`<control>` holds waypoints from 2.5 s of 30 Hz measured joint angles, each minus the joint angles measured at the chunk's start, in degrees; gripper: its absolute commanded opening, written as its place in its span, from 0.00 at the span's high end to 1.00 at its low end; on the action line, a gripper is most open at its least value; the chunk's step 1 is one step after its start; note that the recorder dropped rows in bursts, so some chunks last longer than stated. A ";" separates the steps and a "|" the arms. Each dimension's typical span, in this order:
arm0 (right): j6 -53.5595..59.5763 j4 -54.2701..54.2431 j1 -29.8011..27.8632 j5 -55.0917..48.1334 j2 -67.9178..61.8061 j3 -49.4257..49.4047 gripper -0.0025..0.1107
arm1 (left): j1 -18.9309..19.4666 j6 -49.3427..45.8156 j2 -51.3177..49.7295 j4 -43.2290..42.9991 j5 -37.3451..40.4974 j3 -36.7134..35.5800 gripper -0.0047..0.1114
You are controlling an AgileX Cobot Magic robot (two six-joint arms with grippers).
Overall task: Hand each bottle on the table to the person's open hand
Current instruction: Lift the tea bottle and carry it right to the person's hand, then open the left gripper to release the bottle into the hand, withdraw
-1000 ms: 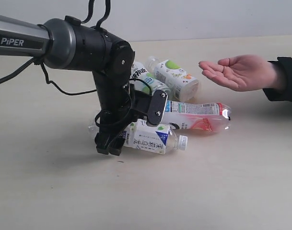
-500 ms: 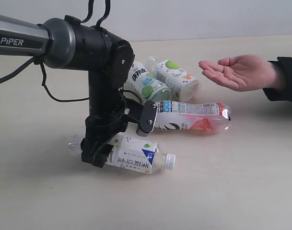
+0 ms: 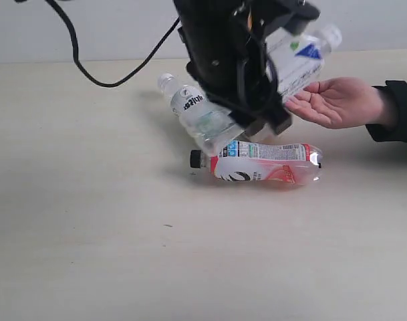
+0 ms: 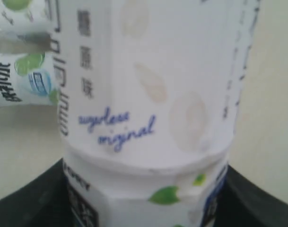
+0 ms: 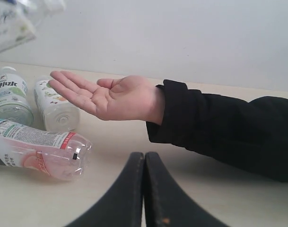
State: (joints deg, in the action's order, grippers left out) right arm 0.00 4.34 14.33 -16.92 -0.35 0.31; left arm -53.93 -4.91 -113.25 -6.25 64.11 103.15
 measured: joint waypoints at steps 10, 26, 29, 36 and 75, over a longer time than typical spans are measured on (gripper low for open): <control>0.00 0.00 0.00 0.00 0.00 0.00 0.98 | 0.12 13.47 -0.15 27.02 -18.40 7.90 0.96; 0.00 0.00 0.00 0.00 0.00 0.00 0.98 | 11.39 1.97 -16.06 75.18 -20.01 13.38 0.96; 0.00 0.00 0.00 0.00 0.00 0.00 0.98 | 12.37 1.53 -23.93 82.97 -15.68 18.94 0.96; 0.00 0.00 0.00 0.00 0.00 0.00 0.98 | 12.65 5.48 -29.63 81.40 -15.81 21.14 0.96; 0.00 0.00 0.00 0.00 0.00 0.00 0.98 | 8.24 26.17 -25.66 52.87 -14.76 21.23 0.48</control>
State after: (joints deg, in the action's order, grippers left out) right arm 0.00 4.34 14.33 -16.92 -0.35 0.31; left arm -45.70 21.26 -138.90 46.62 49.36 124.38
